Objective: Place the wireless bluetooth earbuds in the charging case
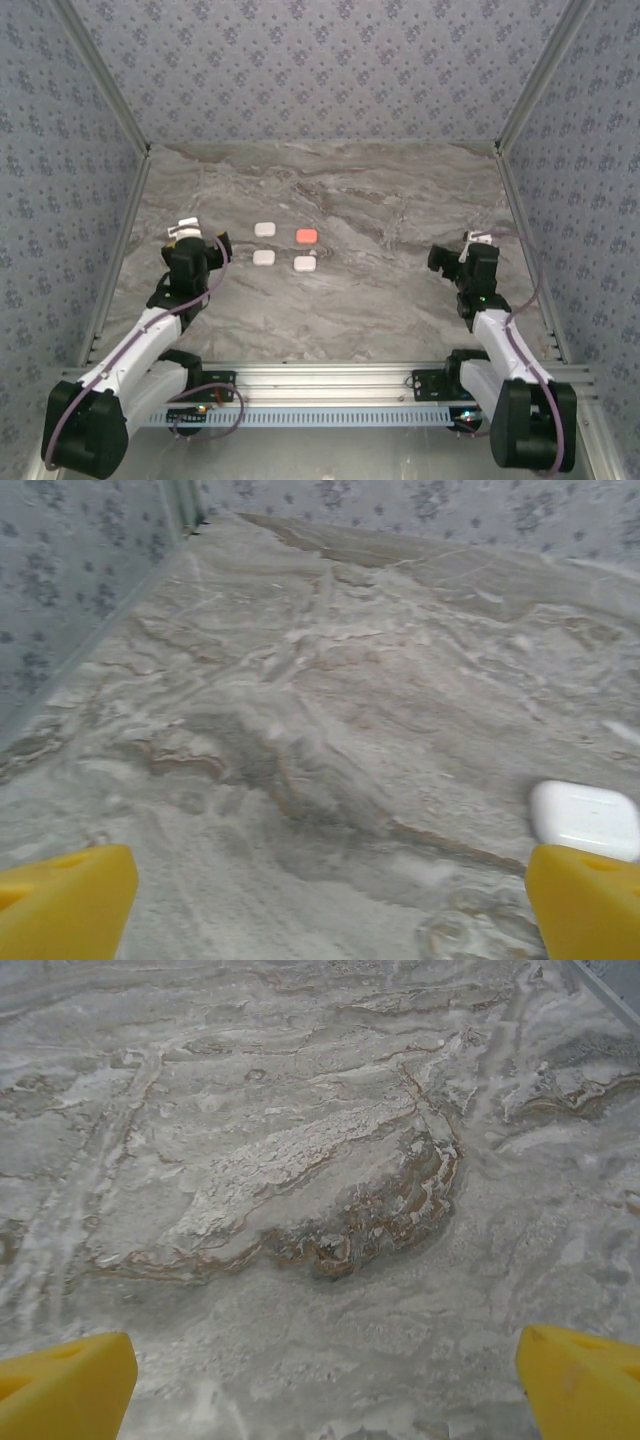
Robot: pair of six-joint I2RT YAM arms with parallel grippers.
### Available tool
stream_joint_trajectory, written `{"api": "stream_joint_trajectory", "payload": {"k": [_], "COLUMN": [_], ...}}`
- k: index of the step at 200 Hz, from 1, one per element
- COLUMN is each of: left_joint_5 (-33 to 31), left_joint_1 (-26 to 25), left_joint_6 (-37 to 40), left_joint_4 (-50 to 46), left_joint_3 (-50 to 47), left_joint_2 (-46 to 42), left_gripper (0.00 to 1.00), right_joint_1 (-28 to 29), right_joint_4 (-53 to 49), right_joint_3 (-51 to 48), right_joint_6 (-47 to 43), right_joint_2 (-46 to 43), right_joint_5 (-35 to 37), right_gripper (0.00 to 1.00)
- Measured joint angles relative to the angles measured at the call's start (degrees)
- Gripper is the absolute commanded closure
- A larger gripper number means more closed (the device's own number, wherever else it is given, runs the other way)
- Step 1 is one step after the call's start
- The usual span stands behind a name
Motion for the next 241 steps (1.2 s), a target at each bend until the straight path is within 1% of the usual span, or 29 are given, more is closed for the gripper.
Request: {"api": "stream_joint_trajectory", "payload": {"k": [45, 75, 103, 132, 150, 185, 226, 241], "left_joint_5": [-0.76, 0.83, 4.20, 8.07, 10.91, 15.78, 19.10, 19.98], "left_joint_1": [3.50, 5.29, 5.99, 8.15, 9.66, 10.75, 12.37, 13.49], "left_joint_6": [5.75, 9.27, 12.33, 14.19, 14.86, 16.48, 16.94, 16.74], "left_joint_4": [4.28, 10.84, 16.15, 23.28, 27.82, 34.56, 45.31, 46.73], "left_joint_3": [-0.83, -5.64, -9.33, -9.60, -9.60, -9.33, -7.41, -7.37], "left_joint_2": [3.19, 7.63, 9.42, 11.45, 14.29, 21.75, 34.16, 36.15], "left_gripper": [0.01, 0.01, 0.01, 0.01, 0.01, 0.01, 0.01, 0.01], "right_joint_1": [0.00, 0.02, 0.50, 1.05, 1.25, 1.25, 1.25, 1.25], "right_joint_4": [14.40, 23.21, 29.35, 35.76, 35.82, 36.04, 36.04, 36.04], "right_joint_3": [-1.51, -1.46, -0.11, 1.64, 2.56, 4.33, 4.44, 4.44], "right_joint_6": [-4.09, -5.64, -7.19, -8.63, -9.27, -9.53, -9.70, -9.70], "right_joint_2": [10.23, 16.22, 22.95, 30.86, 33.14, 33.27, 33.27, 33.27], "right_joint_5": [0.35, -0.35, -1.44, -2.45, -2.91, -3.10, -3.10, -3.08], "right_gripper": [0.00, 0.00, 0.00, 0.00, 0.00, 0.00, 0.00, 0.00]}}
